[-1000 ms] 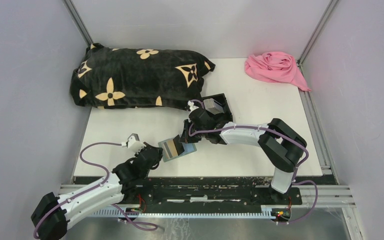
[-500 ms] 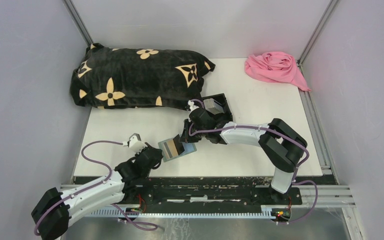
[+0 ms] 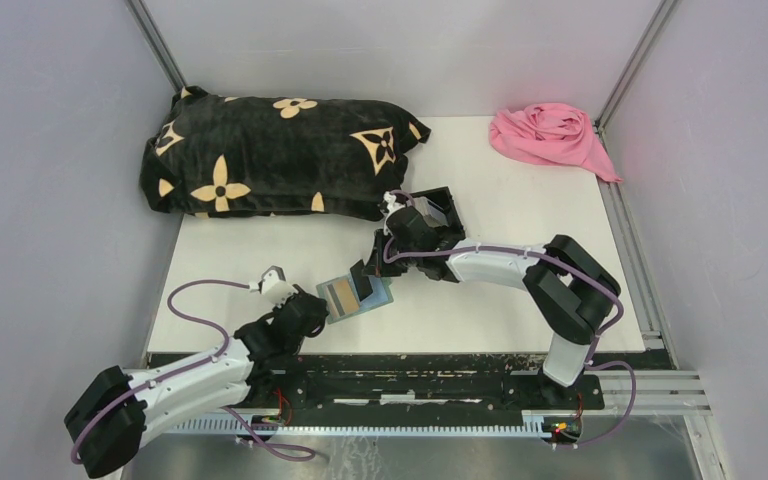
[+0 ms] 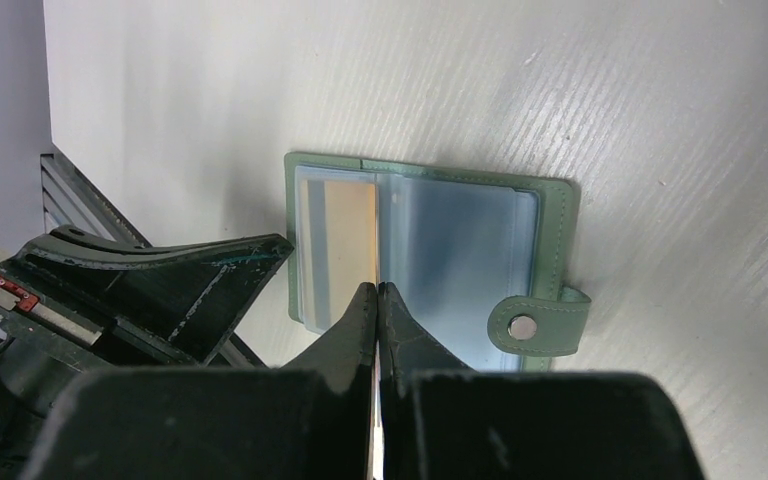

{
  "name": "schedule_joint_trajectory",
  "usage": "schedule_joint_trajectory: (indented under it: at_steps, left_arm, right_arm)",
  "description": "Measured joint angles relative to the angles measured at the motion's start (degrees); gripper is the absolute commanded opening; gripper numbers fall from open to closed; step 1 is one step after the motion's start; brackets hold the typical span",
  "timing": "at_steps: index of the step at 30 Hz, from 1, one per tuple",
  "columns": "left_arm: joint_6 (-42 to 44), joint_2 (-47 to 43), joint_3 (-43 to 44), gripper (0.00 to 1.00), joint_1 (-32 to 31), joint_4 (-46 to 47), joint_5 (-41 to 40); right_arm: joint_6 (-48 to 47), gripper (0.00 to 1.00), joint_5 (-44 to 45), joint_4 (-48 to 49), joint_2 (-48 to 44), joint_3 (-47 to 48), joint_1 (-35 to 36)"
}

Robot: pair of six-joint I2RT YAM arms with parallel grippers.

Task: Put the credit cards into the card holder
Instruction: Turn over the card slot in the card holder.

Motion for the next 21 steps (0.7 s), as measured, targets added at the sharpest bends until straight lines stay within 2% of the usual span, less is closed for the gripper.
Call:
schedule_joint_trajectory:
  at_steps: [21]
  left_arm:
    - [0.00,1.46,0.00,0.03,0.00,1.11,0.02]
  right_arm:
    - [1.57,0.01,-3.96,4.50,3.50,-0.02,-1.27]
